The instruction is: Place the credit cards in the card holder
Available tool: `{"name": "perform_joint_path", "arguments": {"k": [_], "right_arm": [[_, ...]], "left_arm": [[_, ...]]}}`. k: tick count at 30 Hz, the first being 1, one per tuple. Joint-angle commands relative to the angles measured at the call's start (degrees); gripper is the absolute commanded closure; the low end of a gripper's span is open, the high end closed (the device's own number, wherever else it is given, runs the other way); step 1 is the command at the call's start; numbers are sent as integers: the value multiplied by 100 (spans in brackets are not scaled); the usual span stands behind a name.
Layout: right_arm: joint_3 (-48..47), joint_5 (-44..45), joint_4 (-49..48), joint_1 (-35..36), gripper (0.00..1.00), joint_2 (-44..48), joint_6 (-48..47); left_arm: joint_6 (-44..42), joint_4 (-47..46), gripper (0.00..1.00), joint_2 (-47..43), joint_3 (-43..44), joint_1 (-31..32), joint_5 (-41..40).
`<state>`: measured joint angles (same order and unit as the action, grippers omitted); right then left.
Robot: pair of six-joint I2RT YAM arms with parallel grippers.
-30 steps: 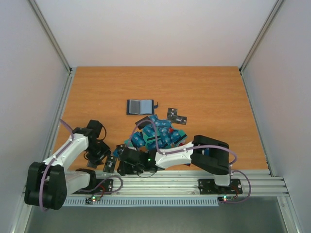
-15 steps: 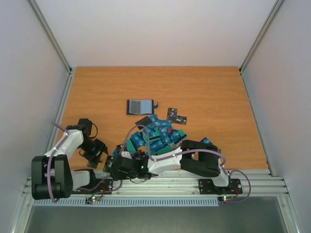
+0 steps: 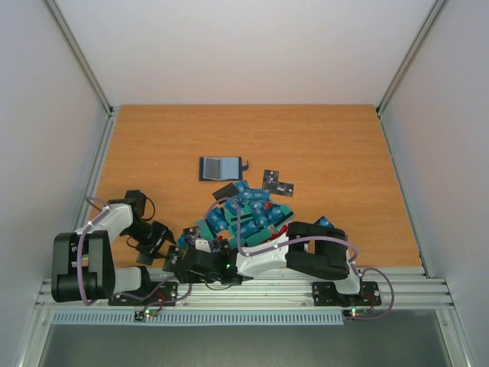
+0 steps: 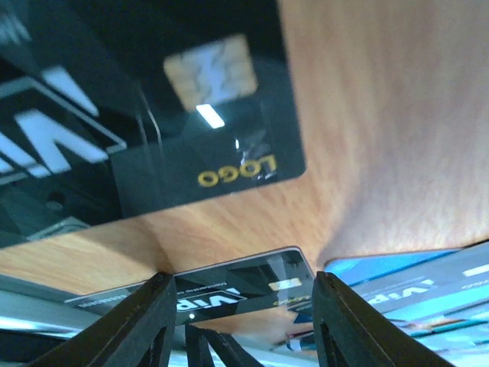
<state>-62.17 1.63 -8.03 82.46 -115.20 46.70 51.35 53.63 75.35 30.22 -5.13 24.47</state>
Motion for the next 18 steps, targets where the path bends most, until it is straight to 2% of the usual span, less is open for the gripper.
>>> {"name": "perform_joint_path", "arguments": {"k": [1, 8, 18], "right_arm": [[250, 408, 96, -9, 43, 91, 95], [566, 286, -432, -108, 43, 99, 79], [741, 53, -774, -303, 43, 52, 139]], "left_arm": [[144, -849, 49, 140, -621, 10, -82], [415, -805, 49, -146, -846, 16, 304], [252, -571, 50, -187, -674, 12, 158]]}}
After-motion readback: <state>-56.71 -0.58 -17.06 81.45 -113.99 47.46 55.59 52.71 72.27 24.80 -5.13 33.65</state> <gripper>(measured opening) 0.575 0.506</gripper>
